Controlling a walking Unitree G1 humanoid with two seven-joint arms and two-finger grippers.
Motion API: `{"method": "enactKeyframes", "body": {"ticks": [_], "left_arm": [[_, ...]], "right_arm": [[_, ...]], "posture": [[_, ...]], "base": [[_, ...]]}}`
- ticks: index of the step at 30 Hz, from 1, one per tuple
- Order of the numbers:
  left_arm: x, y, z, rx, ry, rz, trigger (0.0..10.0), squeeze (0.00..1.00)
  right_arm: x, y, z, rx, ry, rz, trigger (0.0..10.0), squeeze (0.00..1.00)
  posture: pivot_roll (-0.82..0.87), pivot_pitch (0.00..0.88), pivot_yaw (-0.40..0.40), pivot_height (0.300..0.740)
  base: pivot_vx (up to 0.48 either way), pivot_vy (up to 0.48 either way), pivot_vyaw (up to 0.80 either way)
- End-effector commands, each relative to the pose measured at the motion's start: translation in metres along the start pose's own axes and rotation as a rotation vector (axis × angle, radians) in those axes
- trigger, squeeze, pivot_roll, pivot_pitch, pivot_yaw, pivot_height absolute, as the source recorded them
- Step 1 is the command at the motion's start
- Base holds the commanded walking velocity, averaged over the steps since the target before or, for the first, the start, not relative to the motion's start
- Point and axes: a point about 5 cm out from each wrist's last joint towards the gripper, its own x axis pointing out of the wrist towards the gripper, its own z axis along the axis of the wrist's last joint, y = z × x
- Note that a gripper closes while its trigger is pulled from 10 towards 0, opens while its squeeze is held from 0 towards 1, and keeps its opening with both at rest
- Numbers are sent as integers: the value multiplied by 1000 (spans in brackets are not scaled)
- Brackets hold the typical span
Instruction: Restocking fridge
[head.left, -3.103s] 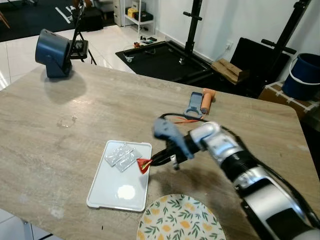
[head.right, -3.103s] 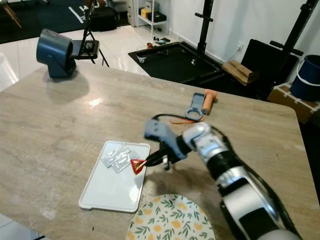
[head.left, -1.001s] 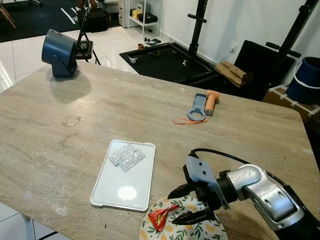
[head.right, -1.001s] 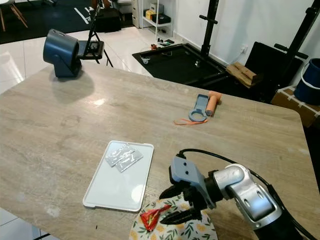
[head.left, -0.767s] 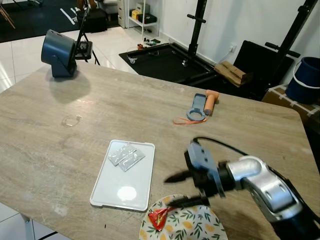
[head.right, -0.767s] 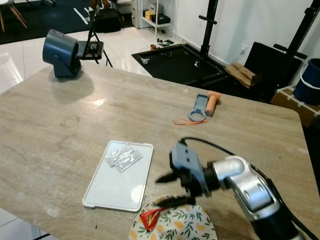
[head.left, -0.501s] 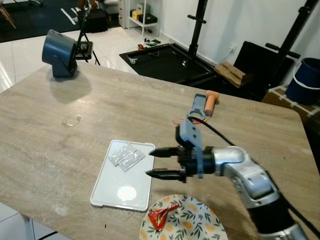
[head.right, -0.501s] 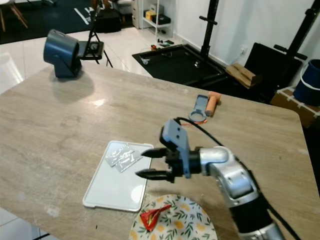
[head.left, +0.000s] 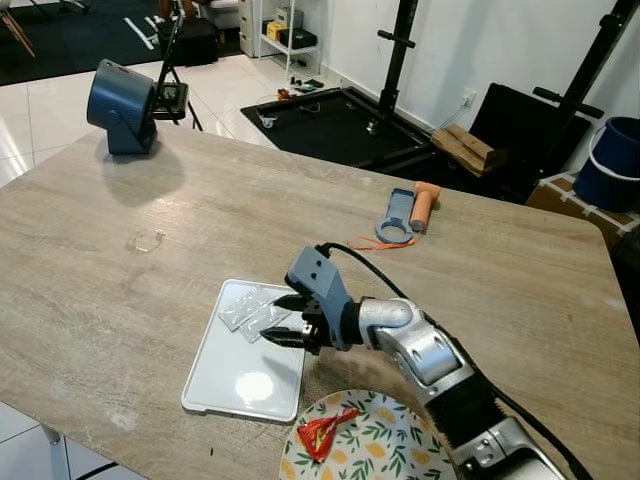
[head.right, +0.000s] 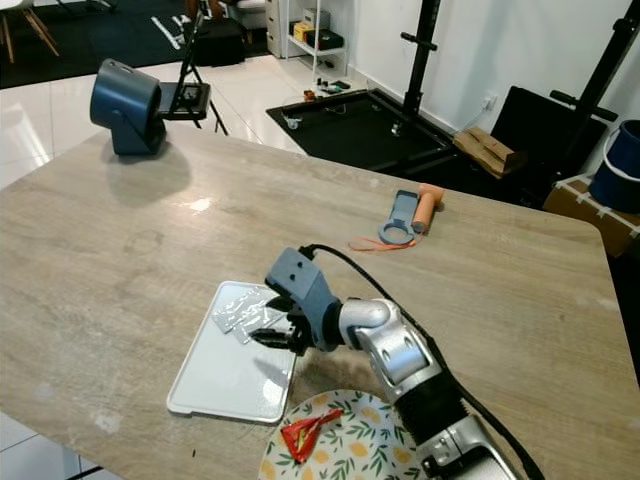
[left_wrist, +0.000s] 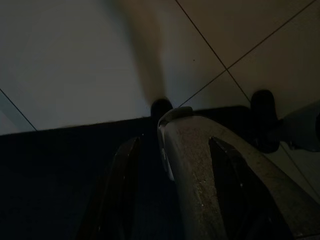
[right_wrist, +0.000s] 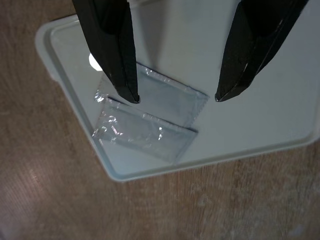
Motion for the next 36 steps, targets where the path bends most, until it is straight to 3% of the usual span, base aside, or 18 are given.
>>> {"method": "enactKeyframes", "body": {"ticks": [1,14,15,28,30,36], "left_arm": [[-4,-15,-28,-21,108,-46,10000,0],[-5,-15,-29,-20,110,-47,10000,0],[-5,-15,-29,-20,109,-47,10000,0],[-4,-15,-29,-18,110,-48,10000,0],[-4,-16,-29,-17,110,-49,10000,0],[-4,-15,-28,-15,110,-47,10000,0]], "right_arm": [[6,2,-1,-7,14,-21,10000,0],[23,6,-12,84,90,-144,10000,0],[22,5,-12,96,92,-156,10000,1000],[21,2,-8,134,103,-175,10000,1000],[23,9,-3,190,93,-133,10000,1000],[24,16,5,231,82,-84,10000,1000]], "posture": [[-36,101,-43,740],[-39,102,-45,740],[-39,102,-44,740],[-42,100,-43,740],[-42,99,-42,740],[-42,99,-42,740]], "base": [[0,0,0],[0,0,0],[0,0,0],[0,0,0],[0,0,0],[0,0,0]]}}
